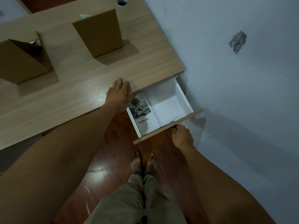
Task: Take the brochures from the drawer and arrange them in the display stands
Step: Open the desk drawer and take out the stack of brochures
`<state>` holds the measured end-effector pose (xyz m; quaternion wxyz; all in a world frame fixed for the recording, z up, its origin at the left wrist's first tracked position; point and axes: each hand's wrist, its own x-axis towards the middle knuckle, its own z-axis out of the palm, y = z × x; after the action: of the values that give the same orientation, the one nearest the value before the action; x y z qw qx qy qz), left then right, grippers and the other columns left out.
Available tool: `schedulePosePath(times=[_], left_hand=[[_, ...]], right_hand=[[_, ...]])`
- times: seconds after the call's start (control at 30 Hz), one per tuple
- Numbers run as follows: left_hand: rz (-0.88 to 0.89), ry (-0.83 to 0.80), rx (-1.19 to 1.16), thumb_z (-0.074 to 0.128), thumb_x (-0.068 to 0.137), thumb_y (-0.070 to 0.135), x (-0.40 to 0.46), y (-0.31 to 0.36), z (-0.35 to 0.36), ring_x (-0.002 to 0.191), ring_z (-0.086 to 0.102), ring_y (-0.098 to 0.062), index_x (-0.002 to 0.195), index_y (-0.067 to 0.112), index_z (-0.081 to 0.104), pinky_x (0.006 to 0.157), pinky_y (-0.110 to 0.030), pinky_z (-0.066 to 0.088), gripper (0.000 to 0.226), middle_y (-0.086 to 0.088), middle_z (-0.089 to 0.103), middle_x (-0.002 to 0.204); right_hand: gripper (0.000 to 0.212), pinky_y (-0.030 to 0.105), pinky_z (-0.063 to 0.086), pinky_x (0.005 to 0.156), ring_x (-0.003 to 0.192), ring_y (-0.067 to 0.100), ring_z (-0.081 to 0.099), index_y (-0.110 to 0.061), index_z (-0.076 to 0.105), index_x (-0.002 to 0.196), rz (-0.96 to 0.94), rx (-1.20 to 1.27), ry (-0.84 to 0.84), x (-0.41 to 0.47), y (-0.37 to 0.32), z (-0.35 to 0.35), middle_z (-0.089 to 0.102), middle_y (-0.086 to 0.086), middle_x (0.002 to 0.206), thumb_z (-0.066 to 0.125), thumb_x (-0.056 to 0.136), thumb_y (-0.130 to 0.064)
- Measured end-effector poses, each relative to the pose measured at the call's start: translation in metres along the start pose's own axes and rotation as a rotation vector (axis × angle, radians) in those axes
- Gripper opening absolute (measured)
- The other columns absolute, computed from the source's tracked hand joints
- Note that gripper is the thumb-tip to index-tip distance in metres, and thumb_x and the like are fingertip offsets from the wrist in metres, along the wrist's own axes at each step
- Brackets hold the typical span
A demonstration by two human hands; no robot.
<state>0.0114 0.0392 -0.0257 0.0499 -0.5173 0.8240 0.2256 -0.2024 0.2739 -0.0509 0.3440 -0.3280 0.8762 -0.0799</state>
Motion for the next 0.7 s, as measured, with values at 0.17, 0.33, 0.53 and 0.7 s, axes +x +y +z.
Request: schedulePosePath(times=[0.17, 0.33, 0.53, 0.7], left_hand=[[-0.019, -0.025, -0.008, 0.029, 0.105, 0.045, -0.007, 0.001, -0.001, 0.153, 0.018, -0.040, 0.150, 0.021, 0.028, 0.119, -0.058, 0.028, 0.051, -0.017, 0.020, 0.164], [-0.036, -0.053, -0.006, 0.034, 0.101, 0.045, -0.012, 0.007, -0.006, 0.142, 0.033, -0.043, 0.134, 0.020, 0.040, 0.108, -0.060, 0.040, 0.042, -0.019, 0.033, 0.151], [-0.052, 0.199, -0.069, 0.044, 0.104, 0.024, -0.036, 0.033, -0.009, 0.124, 0.051, -0.035, 0.128, 0.009, 0.061, 0.097, -0.050, 0.051, 0.033, -0.017, 0.047, 0.141], [-0.155, 0.159, -0.353, 0.047, 0.103, 0.016, -0.050, 0.062, 0.005, 0.073, 0.058, -0.017, 0.100, 0.009, 0.065, 0.065, -0.031, 0.051, 0.019, -0.013, 0.063, 0.103]], right_hand=[[0.028, 0.046, 0.058, 0.084, 0.094, 0.034, 0.068, -0.014, 0.067, 0.108, 0.039, -0.038, -0.026, -0.008, 0.004, -0.005, 0.069, 0.011, 0.103, 0.045, 0.102, -0.030], [0.029, 0.044, 0.058, 0.085, 0.096, 0.033, 0.068, -0.012, 0.068, 0.110, 0.093, -0.017, -0.053, -0.014, 0.007, -0.009, 0.070, 0.011, 0.107, 0.047, 0.101, -0.030], [0.033, 0.040, 0.057, 0.073, 0.074, 0.028, 0.065, -0.011, 0.063, 0.085, 0.083, -0.079, 0.209, -0.024, -0.020, -0.032, 0.066, 0.006, 0.081, 0.045, 0.096, -0.037], [0.021, 0.040, 0.057, 0.073, 0.083, 0.029, 0.067, -0.009, 0.065, 0.100, -0.166, 0.079, 0.201, 0.007, -0.056, -0.042, 0.071, 0.009, 0.091, 0.048, 0.099, -0.021]])
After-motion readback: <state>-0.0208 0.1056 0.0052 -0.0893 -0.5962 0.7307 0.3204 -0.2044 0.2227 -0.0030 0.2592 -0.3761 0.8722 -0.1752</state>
